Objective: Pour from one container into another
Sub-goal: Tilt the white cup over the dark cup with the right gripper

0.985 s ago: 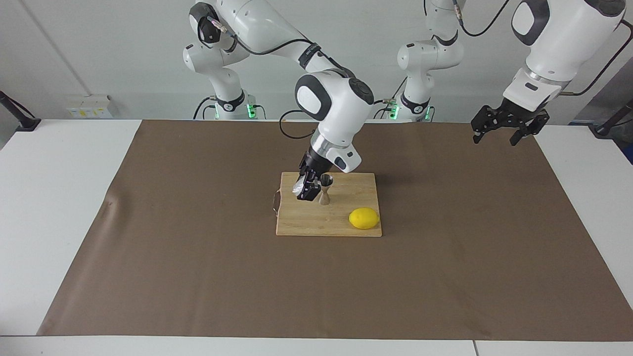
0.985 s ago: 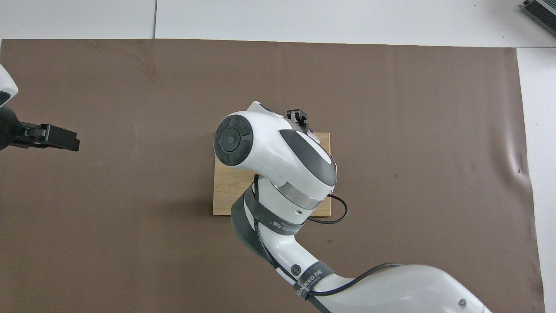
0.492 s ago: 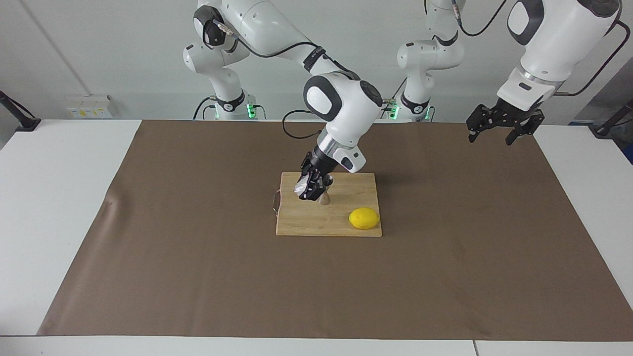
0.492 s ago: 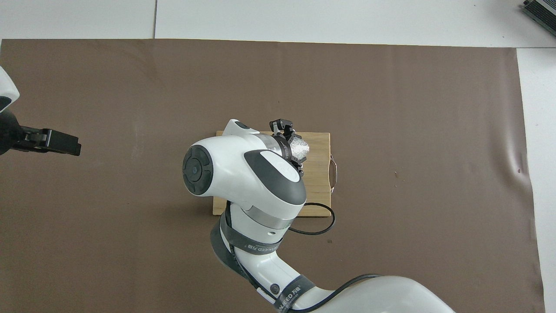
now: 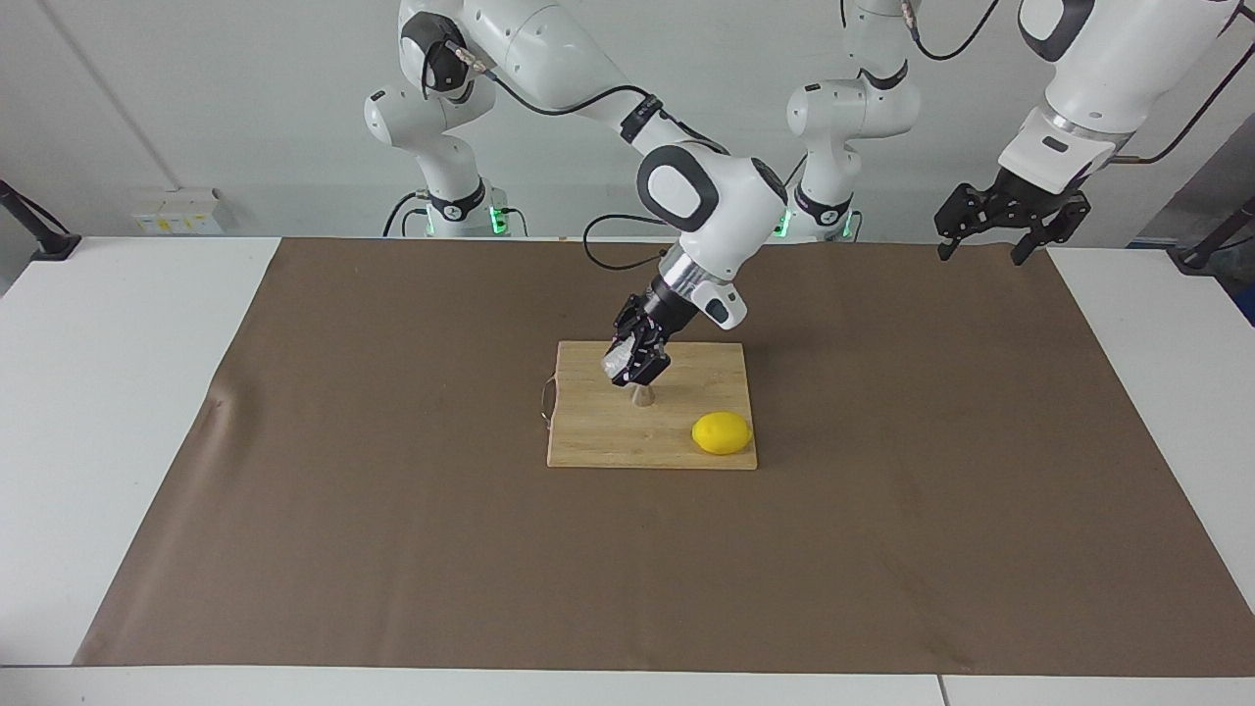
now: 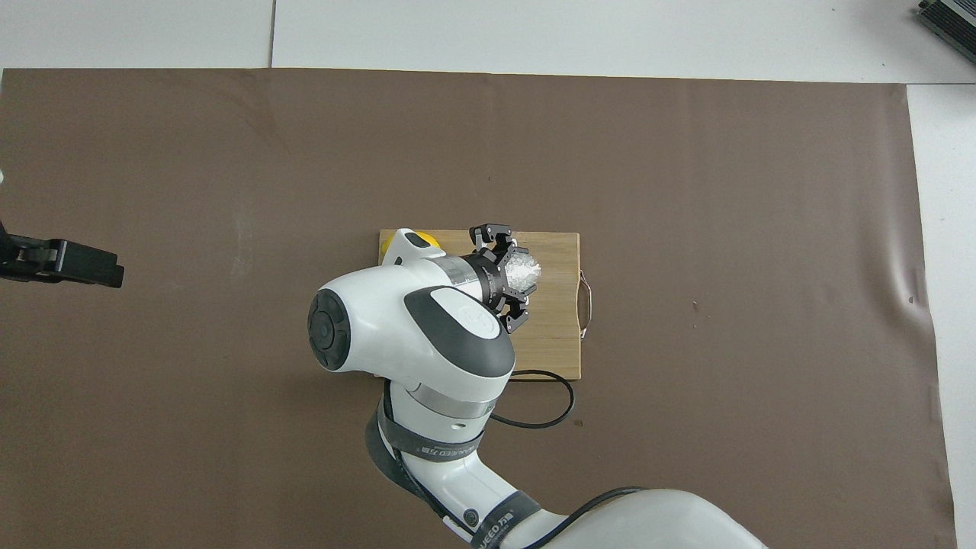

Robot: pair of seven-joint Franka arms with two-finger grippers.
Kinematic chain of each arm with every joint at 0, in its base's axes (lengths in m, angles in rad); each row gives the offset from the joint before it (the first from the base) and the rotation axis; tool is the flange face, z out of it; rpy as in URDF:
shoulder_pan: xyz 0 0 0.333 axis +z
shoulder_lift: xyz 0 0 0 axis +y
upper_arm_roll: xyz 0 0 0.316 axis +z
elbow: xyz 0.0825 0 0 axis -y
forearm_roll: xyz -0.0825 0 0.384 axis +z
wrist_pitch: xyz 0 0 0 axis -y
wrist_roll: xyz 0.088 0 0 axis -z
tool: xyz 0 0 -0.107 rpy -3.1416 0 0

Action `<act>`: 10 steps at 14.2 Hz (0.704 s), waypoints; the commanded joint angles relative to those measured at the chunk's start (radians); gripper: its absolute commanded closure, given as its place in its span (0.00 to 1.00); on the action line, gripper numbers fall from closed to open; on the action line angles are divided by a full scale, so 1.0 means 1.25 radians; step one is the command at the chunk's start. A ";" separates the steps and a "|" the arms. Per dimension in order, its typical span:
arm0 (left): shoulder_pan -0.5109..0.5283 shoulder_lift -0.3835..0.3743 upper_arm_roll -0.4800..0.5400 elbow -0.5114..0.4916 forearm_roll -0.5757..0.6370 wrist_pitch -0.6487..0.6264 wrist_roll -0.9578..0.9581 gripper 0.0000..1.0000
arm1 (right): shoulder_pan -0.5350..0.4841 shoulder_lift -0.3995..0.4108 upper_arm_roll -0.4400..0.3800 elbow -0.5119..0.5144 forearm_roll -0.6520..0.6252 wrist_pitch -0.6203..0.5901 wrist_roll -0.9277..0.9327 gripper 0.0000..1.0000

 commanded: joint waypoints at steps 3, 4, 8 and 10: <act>-0.020 -0.007 0.020 0.007 0.006 -0.024 0.009 0.00 | -0.002 -0.027 0.004 -0.059 -0.052 -0.009 0.075 0.88; -0.021 -0.007 0.020 0.007 0.006 -0.024 0.009 0.00 | -0.001 -0.029 0.004 -0.061 -0.061 -0.009 0.081 0.89; -0.013 -0.006 0.015 0.008 0.004 -0.022 0.006 0.00 | 0.024 -0.046 0.004 -0.093 -0.104 -0.007 0.111 0.89; -0.009 -0.006 0.015 0.003 0.002 -0.019 0.007 0.00 | 0.046 -0.068 0.004 -0.139 -0.143 0.000 0.153 0.89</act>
